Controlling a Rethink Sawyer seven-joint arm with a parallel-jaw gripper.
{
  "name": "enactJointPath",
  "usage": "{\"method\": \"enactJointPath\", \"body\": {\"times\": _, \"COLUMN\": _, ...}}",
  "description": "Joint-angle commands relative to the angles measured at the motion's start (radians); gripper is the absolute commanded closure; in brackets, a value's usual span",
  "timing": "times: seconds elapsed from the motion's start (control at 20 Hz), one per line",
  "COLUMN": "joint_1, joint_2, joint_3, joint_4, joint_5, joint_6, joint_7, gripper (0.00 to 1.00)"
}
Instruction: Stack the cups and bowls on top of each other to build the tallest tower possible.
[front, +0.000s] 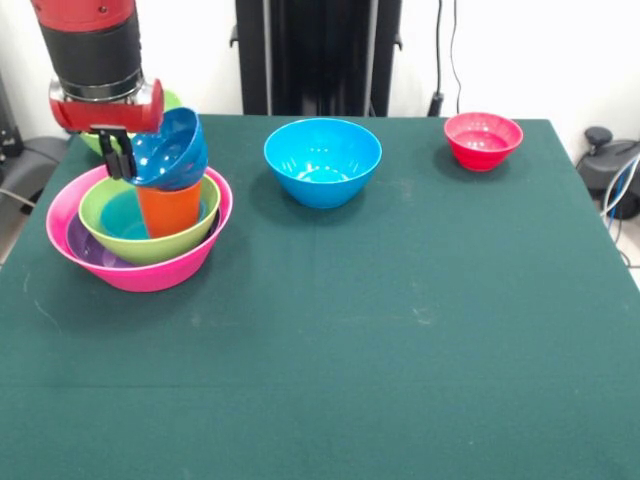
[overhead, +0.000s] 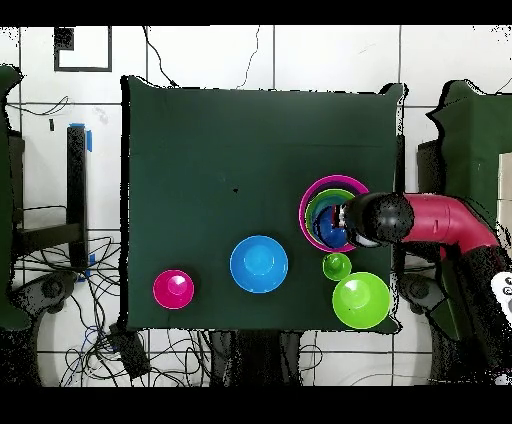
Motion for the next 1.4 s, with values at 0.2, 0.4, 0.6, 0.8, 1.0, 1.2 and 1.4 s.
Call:
{"method": "enactJointPath", "body": {"times": 0.2, "joint_1": 0.024, "joint_2": -0.168, "joint_3": 0.028, "joint_4": 0.077, "joint_5": -0.021, "joint_6": 0.067, "joint_7": -0.246, "gripper": 1.0}}
{"method": "enactJointPath", "body": {"times": 0.4, "joint_1": 0.023, "joint_2": -0.308, "joint_3": 0.021, "joint_4": 0.126, "joint_5": 0.017, "joint_6": 0.123, "joint_7": -0.256, "gripper": 1.0}}
{"method": "enactJointPath", "body": {"times": 0.6, "joint_1": 0.018, "joint_2": -0.411, "joint_3": 0.012, "joint_4": 0.165, "joint_5": 0.047, "joint_6": 0.168, "joint_7": -0.263, "gripper": 1.0}}
{"method": "enactJointPath", "body": {"times": 0.8, "joint_1": 0.019, "joint_2": -0.469, "joint_3": 0.013, "joint_4": 0.172, "joint_5": 0.062, "joint_6": 0.216, "joint_7": -0.28, "gripper": 1.0}}
{"method": "enactJointPath", "body": {"times": 1.0, "joint_1": 0.02, "joint_2": -0.506, "joint_3": 0.011, "joint_4": 0.201, "joint_5": 0.075, "joint_6": 0.215, "joint_7": -0.257, "gripper": 1.0}}
{"method": "enactJointPath", "body": {"times": 1.2, "joint_1": 0.026, "joint_2": -0.491, "joint_3": 0.006, "joint_4": 0.255, "joint_5": 0.078, "joint_6": 0.156, "joint_7": -0.182, "gripper": 1.0}}
{"method": "enactJointPath", "body": {"times": 1.4, "joint_1": 0.039, "joint_2": -0.436, "joint_3": 0.0, "joint_4": 0.294, "joint_5": 0.076, "joint_6": 0.079, "joint_7": -0.1, "gripper": 1.0}}
